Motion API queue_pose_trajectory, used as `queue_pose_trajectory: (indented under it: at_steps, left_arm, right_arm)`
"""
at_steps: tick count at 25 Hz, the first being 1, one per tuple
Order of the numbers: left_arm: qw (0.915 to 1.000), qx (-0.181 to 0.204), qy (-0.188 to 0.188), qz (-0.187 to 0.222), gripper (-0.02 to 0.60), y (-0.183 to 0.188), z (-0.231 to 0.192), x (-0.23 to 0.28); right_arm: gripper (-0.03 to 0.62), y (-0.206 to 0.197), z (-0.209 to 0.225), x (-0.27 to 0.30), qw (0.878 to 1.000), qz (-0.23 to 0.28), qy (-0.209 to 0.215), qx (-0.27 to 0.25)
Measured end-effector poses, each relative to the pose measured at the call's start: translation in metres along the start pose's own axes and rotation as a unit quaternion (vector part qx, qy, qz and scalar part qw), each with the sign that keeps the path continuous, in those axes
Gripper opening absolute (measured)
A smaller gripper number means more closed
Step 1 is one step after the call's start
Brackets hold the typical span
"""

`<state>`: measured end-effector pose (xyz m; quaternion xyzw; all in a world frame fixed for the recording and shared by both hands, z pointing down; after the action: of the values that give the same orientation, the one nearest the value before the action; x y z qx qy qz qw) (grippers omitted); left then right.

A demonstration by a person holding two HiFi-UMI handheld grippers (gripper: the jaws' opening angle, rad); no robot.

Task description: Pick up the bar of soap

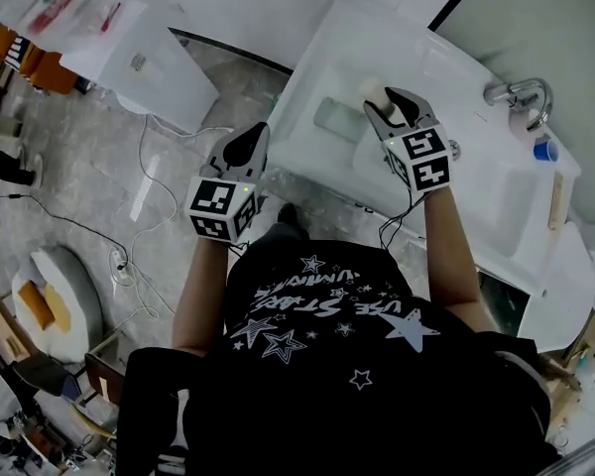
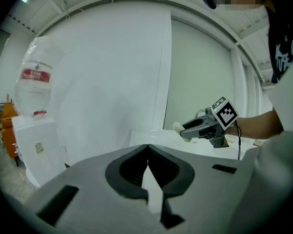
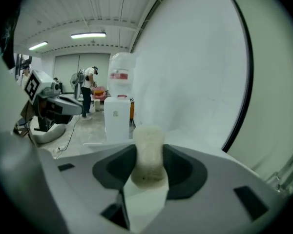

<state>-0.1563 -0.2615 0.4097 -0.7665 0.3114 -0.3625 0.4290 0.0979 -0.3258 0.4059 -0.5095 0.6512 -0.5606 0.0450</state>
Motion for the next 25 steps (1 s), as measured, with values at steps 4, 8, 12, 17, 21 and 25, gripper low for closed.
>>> queue_pose_trajectory:
  at_steps: [4,8,12,17,21,25]
  left_arm:
    - [1.0000,0.008,0.001,0.004,0.011,-0.009,0.026,-0.006]
    - [0.9999,0.013,0.004,0.006,0.011,-0.019,0.055,-0.016]
    - [0.9998,0.017,0.006,0.008,0.011,-0.031,0.082,-0.024]
    - [0.9996,0.020,0.012,0.013,0.011,-0.048,0.112,-0.043]
    - [0.9994,0.020,0.019,0.023,0.011,-0.061,0.134,-0.062]
    - [0.9990,0.018,0.029,0.028,0.011,-0.077,0.158,-0.082]
  right_arm:
    - [0.183,-0.009,0.005,-0.032,0.998,0.038,-0.021,0.035]
    - [0.183,-0.024,0.001,-0.062,0.996,0.058,-0.015,0.068]
    - [0.183,-0.038,-0.008,-0.087,0.993,0.075,-0.007,0.088]
    - [0.181,-0.047,-0.019,-0.118,0.991,0.097,-0.002,0.096]
    - [0.181,-0.053,-0.032,-0.144,0.990,0.109,0.005,0.091]
    - [0.181,-0.065,-0.049,-0.169,0.990,0.111,0.017,0.087]
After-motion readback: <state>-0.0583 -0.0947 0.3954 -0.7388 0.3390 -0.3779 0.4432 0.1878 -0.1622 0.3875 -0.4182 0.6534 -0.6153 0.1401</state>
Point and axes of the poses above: the fingertips, and each gripper's own axes: x forward along the fingers, z to its right, y out of its top, the point moved 6 cm from there along -x, backward along the fingers, and after that the axes turned 15 degrees about -x, right-handed, at the moved point
